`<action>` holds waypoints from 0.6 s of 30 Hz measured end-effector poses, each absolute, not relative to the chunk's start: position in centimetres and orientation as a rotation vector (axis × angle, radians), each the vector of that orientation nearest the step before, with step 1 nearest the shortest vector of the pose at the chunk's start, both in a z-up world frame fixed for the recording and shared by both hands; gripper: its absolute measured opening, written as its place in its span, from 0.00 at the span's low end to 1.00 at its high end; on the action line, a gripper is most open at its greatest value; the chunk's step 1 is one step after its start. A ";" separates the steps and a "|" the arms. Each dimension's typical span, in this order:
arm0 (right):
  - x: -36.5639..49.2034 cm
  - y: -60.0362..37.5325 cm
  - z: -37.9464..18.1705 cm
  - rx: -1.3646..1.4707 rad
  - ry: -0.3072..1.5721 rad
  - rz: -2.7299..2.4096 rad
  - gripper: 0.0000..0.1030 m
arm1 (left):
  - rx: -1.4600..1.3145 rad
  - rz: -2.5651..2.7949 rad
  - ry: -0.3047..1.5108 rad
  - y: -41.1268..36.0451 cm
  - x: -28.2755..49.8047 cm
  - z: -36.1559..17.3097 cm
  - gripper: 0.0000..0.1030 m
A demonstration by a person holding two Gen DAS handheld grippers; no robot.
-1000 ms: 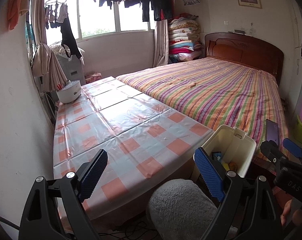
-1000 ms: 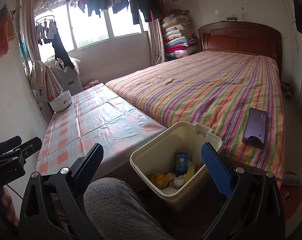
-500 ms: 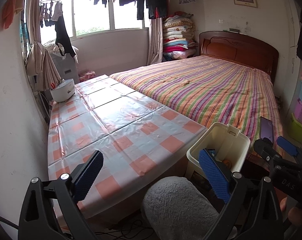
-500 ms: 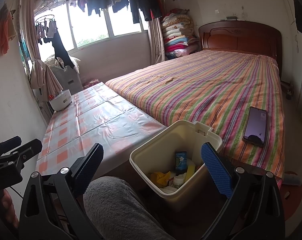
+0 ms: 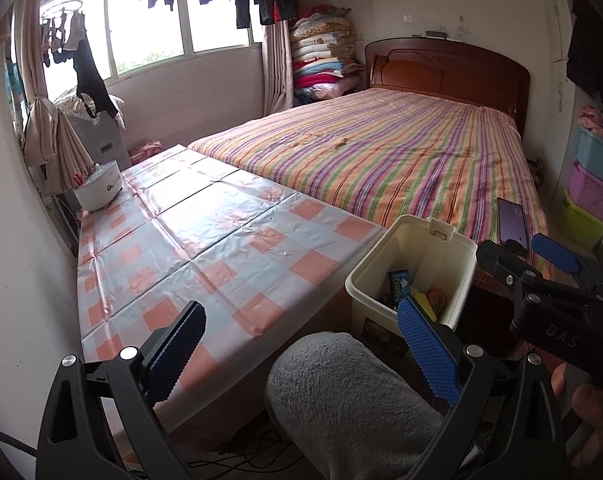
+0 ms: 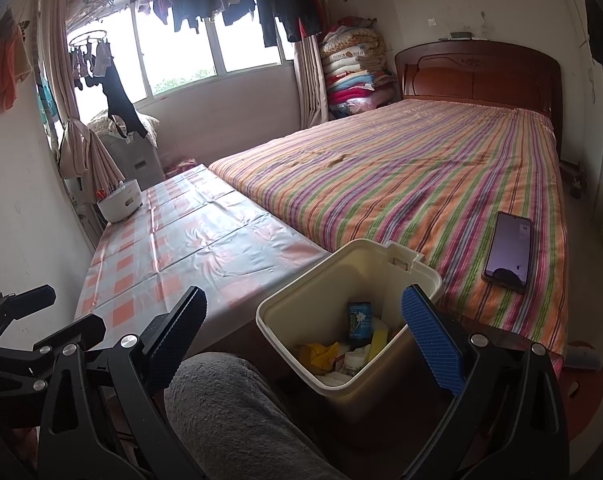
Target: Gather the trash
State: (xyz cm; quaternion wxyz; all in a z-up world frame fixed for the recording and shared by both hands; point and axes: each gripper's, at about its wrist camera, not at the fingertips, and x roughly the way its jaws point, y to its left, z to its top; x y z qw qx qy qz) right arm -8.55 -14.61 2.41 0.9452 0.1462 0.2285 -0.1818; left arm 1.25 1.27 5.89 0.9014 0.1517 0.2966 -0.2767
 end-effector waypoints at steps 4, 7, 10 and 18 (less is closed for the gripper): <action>-8.7 -14.6 2.4 0.297 0.465 -0.372 0.94 | 0.320 -0.588 0.623 1.0 1.1 5.8 0.91; -8.7 -14.6 2.5 0.299 0.465 -0.372 0.94 | 0.313 -0.609 0.642 0.9 1.1 5.6 0.91; -8.8 -14.6 2.4 0.297 0.467 -0.375 0.94 | 0.316 -0.604 0.639 0.9 1.0 5.6 0.91; -8.8 -14.7 2.4 0.299 0.469 -0.376 0.94 | 0.324 -0.600 0.635 0.8 0.9 5.6 0.91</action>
